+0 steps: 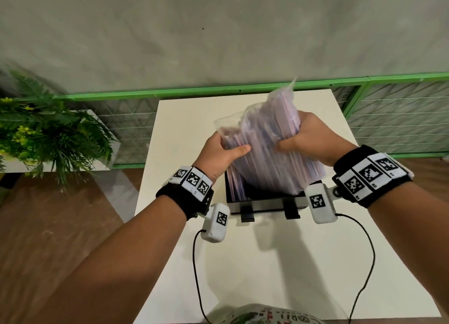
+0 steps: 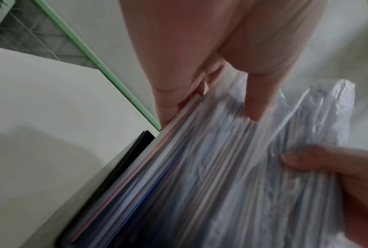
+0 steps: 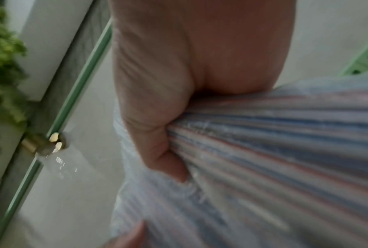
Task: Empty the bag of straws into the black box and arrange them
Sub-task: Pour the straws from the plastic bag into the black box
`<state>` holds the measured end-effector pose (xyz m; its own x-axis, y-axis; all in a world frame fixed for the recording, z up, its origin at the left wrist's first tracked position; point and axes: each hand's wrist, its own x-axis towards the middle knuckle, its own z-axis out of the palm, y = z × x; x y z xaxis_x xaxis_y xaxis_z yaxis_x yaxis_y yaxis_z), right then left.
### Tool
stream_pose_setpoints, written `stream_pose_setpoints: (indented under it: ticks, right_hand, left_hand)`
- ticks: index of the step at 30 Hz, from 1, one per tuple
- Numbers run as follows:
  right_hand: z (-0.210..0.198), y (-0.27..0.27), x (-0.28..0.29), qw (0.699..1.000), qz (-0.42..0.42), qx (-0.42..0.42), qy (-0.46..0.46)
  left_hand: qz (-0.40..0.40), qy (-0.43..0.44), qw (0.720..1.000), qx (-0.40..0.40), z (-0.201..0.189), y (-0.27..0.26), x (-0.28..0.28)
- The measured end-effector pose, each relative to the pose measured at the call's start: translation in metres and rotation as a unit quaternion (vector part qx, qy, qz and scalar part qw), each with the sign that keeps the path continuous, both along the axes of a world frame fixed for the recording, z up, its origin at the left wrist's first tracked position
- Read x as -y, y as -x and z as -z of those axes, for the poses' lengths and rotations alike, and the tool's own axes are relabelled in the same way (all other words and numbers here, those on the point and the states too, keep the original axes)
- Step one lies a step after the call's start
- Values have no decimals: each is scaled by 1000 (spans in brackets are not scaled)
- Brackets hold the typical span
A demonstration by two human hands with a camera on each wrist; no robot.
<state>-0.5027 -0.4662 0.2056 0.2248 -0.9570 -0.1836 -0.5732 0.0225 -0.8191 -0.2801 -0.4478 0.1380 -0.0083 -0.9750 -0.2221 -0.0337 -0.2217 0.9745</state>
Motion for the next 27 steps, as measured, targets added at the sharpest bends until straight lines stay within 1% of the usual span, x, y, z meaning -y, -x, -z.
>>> stream_pose_setpoints:
  ticks: [1,3,4,6,8,11,13,15,22,27]
  right_hand:
    - [-1,0,1,1000,12,5,6]
    - [-4,-1,2,1000,5,1,-1]
    - [-6,0,2,1000,3,0,-3]
    - [-8,2,5,999,28,9,12]
    - [-10,3,7,999,29,8,13]
    - [-8,3,6,999,-16,-34,-7]
    - [-7,4,6,999,-5,-37,-3]
    - [-5,4,5,999,-12,-44,-6]
    - [0,6,0,999,42,20,10]
    - [8,9,-5,998,52,26,10]
  left_hand:
    - [-5,0,1000,-10,-1,1,0]
    - [-3,-2,1000,-24,-1,3,0]
    - [-6,-1,1000,-23,-1,5,1]
    - [-16,5,1000,-13,-6,8,1]
    - [-17,12,1000,11,-7,8,3]
    - [17,25,998,57,-5,5,4]
    - [17,33,997,70,-4,3,3]
    - [7,39,996,74,-2,1,2]
    - [-3,62,995,75,-9,-2,4]
    - [8,73,993,96,-10,0,6]
